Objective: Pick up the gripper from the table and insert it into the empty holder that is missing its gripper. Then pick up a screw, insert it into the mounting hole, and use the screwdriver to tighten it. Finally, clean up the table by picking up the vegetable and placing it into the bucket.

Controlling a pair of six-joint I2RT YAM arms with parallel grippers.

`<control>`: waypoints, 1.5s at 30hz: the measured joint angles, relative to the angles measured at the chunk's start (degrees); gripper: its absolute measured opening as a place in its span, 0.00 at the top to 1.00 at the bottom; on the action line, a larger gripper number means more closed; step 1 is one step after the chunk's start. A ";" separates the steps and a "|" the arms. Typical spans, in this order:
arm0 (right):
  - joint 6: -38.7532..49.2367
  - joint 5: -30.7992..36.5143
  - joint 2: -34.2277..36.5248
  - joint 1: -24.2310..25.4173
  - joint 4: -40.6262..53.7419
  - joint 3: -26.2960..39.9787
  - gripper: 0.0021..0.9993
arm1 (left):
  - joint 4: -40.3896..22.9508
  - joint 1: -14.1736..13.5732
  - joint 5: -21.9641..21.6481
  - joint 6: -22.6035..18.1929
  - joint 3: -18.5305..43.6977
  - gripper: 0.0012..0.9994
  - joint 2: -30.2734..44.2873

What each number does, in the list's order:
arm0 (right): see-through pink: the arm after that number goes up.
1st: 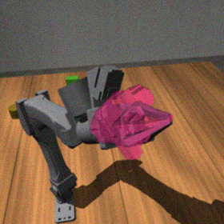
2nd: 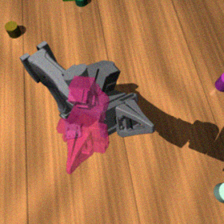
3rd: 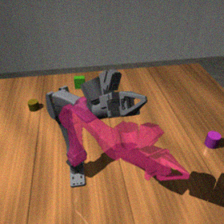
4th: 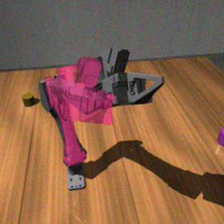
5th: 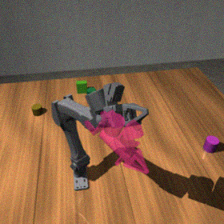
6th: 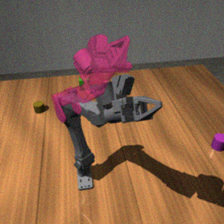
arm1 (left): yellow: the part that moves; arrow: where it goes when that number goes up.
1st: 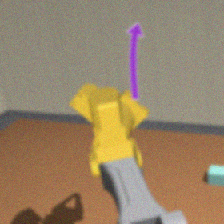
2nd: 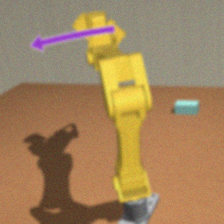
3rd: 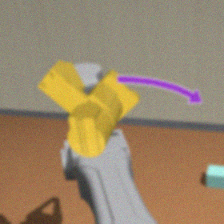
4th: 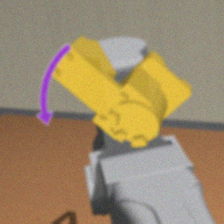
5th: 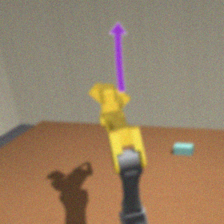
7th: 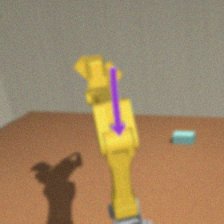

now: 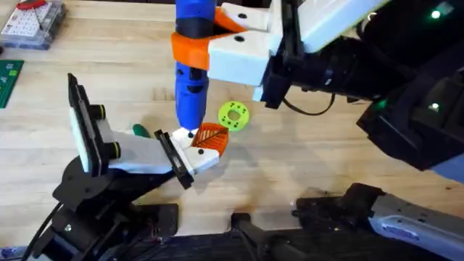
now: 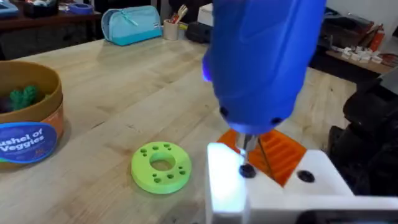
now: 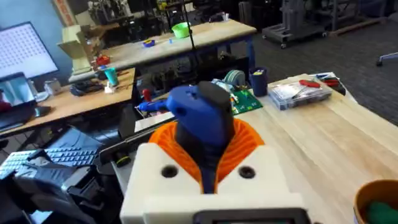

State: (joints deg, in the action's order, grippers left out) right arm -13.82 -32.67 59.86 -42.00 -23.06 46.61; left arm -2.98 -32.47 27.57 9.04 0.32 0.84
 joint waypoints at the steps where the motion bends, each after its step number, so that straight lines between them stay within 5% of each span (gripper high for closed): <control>1: 0.23 0.00 0.00 0.00 0.06 0.00 0.94 | 0.00 0.00 0.00 0.00 0.00 0.98 0.00; 45: -1.64 -0.04 0.04 0.00 -0.01 0.00 0.94 | -0.02 -0.02 0.02 0.24 0.00 0.98 0.11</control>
State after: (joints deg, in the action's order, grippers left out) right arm -15.46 -32.71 59.89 -42.00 -23.07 46.61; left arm -3.01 -32.49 27.59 9.28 0.32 0.95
